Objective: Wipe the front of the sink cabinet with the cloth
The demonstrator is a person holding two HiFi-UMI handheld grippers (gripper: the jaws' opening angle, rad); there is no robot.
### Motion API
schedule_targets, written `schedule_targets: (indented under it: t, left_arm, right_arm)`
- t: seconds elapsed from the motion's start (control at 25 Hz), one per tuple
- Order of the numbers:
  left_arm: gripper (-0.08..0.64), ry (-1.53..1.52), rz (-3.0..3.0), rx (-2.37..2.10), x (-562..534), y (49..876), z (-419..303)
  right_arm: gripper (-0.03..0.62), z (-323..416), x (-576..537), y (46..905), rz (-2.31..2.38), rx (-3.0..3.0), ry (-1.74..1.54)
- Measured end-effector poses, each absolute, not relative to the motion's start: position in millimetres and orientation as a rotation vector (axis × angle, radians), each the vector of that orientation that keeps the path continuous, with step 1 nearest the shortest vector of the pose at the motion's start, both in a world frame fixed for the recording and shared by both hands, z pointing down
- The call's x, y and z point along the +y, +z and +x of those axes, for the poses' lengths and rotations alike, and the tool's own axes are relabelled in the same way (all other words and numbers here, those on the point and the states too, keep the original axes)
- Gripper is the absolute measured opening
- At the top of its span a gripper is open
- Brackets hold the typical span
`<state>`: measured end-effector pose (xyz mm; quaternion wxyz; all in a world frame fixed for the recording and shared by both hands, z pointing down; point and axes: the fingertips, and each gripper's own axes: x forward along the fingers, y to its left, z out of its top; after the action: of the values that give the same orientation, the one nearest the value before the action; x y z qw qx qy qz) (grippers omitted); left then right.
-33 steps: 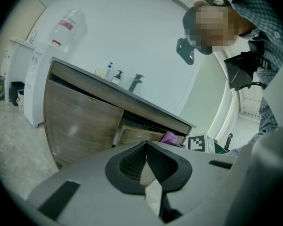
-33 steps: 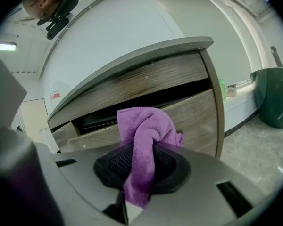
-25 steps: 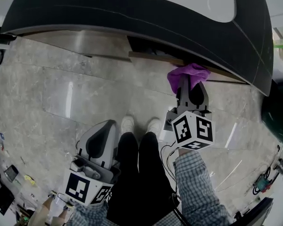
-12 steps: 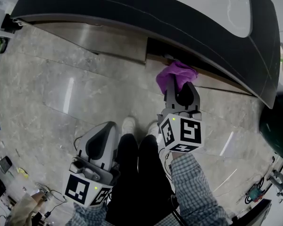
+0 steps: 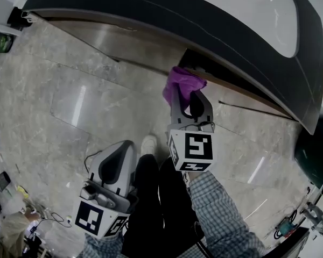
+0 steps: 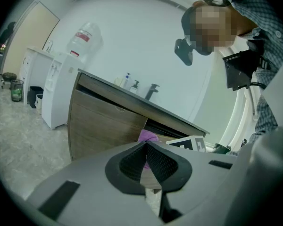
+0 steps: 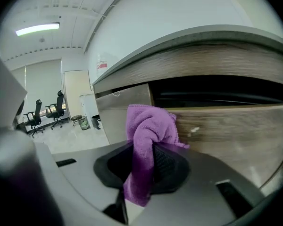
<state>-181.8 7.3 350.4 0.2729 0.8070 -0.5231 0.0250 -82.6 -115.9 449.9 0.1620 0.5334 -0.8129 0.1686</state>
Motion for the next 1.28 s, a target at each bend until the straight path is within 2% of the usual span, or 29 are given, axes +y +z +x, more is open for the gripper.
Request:
schedule_targets:
  t: [0.52,1.28]
  left_arm:
    - [0.011,0.09,2.147,-1.425,5.8,361.2,-193.5]
    - [0.011,0.132,2.192,-1.342,-2.6,367.5,-156.1]
  right_arm:
    - [0.081,-141.4,-88.0,502.8,1.174,-2.375,0.392]
    - [0.081,-34.9,-109.7,528.7,1.371,-2.168,0.333]
